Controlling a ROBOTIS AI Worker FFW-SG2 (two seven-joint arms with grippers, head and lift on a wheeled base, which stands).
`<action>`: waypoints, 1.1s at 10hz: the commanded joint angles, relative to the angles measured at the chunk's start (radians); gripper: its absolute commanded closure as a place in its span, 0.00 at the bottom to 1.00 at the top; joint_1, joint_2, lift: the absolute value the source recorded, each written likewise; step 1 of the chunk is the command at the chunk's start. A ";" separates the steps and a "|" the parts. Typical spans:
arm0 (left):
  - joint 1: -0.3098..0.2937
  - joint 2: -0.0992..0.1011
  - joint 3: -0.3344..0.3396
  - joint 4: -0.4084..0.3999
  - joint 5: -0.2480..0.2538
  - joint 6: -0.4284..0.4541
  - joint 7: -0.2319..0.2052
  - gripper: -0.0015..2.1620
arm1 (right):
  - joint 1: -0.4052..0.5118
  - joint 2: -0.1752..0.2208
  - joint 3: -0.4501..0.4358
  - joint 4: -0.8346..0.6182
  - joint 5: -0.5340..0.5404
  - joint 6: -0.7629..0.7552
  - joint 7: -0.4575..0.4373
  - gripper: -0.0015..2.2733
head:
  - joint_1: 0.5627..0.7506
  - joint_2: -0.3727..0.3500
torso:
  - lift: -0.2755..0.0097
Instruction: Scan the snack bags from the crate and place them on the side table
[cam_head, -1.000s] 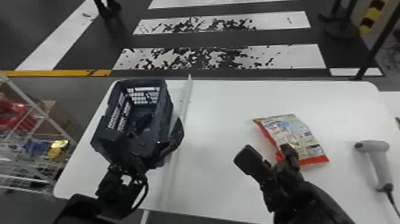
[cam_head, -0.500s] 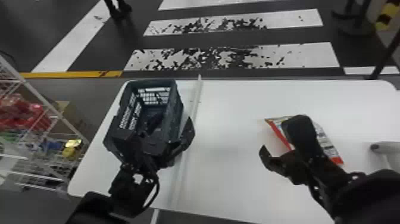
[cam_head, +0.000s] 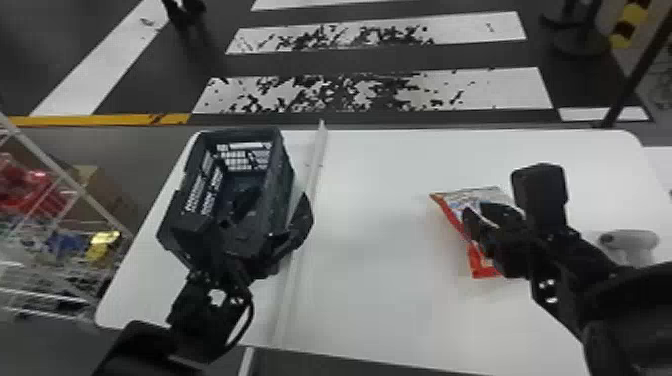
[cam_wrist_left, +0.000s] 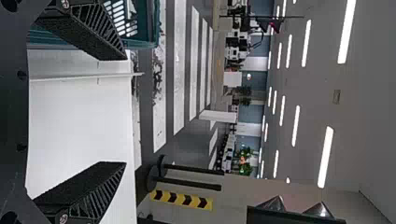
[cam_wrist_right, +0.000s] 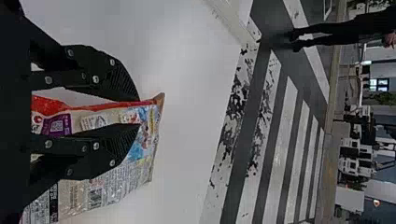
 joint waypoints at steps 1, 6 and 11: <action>0.000 0.000 0.000 -0.001 0.001 -0.001 0.000 0.03 | -0.027 0.007 -0.021 0.084 -0.011 -0.048 0.011 0.99 | 0.70 0.72 | 0.79; 0.001 -0.002 0.000 0.006 -0.001 -0.001 0.000 0.03 | -0.103 0.017 -0.027 0.325 0.012 -0.121 0.028 0.99 | 0.70 0.68 | 0.79; 0.000 0.000 -0.006 0.009 0.001 -0.001 -0.002 0.04 | -0.113 0.023 -0.027 0.460 0.019 -0.244 0.049 0.99 | 0.70 0.65 | 0.79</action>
